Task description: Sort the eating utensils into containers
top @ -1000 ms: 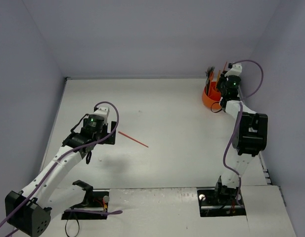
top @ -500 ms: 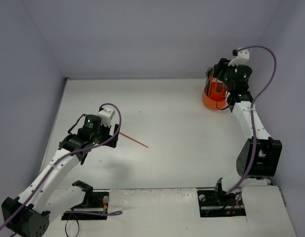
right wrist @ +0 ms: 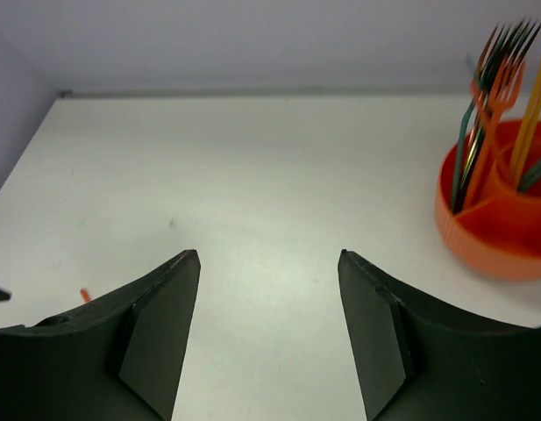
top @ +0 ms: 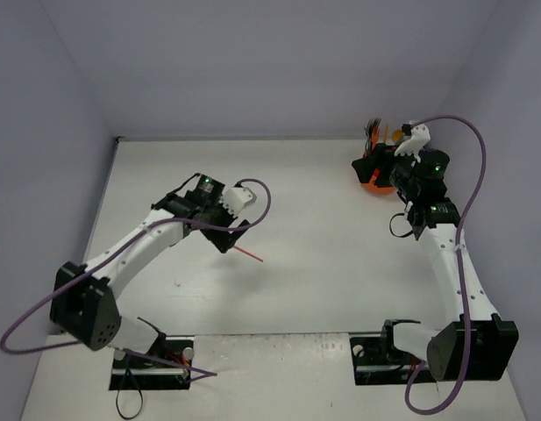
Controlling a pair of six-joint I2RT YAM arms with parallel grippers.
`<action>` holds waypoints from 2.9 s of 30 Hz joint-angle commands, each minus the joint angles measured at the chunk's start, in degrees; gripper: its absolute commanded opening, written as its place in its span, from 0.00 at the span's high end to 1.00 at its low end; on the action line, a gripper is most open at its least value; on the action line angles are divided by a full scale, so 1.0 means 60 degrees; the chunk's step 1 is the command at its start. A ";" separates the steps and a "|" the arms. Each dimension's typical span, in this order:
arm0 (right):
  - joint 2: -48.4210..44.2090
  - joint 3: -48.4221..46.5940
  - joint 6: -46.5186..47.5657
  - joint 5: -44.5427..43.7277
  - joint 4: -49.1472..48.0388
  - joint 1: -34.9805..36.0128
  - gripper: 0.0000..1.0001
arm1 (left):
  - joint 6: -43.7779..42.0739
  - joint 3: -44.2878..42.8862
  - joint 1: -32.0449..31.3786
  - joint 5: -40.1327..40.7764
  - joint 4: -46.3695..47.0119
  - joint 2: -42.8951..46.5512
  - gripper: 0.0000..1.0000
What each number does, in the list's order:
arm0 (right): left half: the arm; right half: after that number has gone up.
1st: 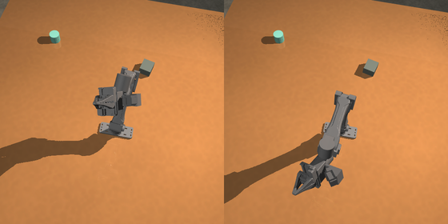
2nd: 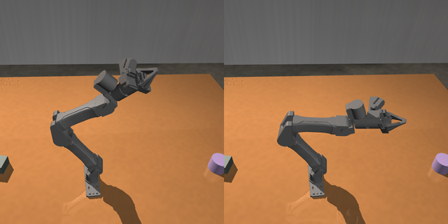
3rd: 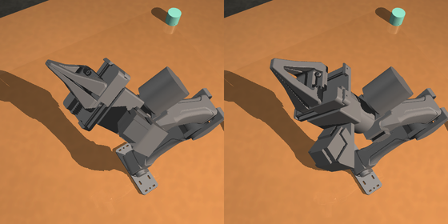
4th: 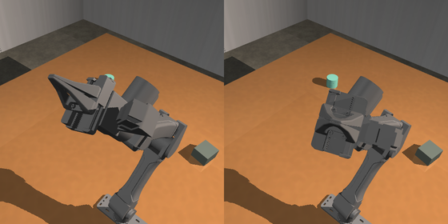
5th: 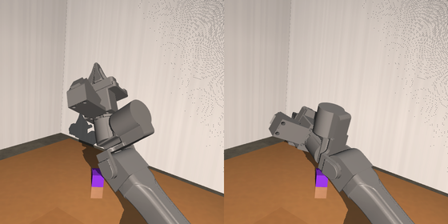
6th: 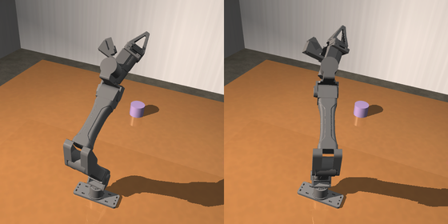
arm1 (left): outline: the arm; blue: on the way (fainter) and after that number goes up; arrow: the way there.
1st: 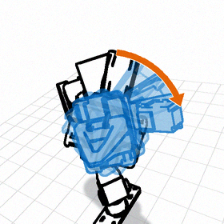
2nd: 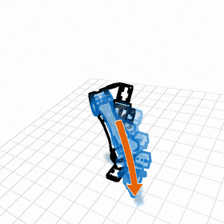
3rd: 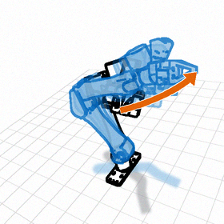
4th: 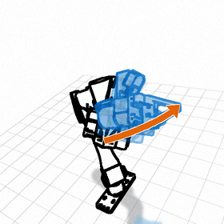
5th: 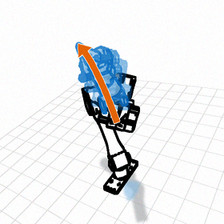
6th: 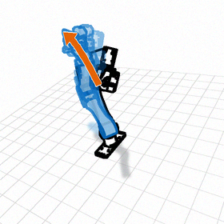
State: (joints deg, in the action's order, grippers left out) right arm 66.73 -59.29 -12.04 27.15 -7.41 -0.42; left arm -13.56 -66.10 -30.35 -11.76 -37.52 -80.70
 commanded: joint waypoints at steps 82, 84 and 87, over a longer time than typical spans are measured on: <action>0.0905 -0.2126 -0.1142 -0.1523 0.1030 0.3809 0.93 | 0.5428 -0.2771 -0.2296 -0.2285 0.7704 -0.1564 1.00; 0.0897 -0.2131 -0.1060 -0.1573 0.1023 0.3812 0.99 | 0.5439 -0.2797 -0.2296 -0.2251 0.7704 -0.1623 1.00; 0.0861 -0.2159 -0.0903 -0.1733 0.1029 0.3820 1.00 | 0.5483 -0.2797 -0.2296 -0.2108 0.7702 -0.1680 1.00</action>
State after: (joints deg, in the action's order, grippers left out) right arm 72.38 -69.45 -19.39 19.04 3.47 22.28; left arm 18.40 -79.68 -43.83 -24.52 3.41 -91.72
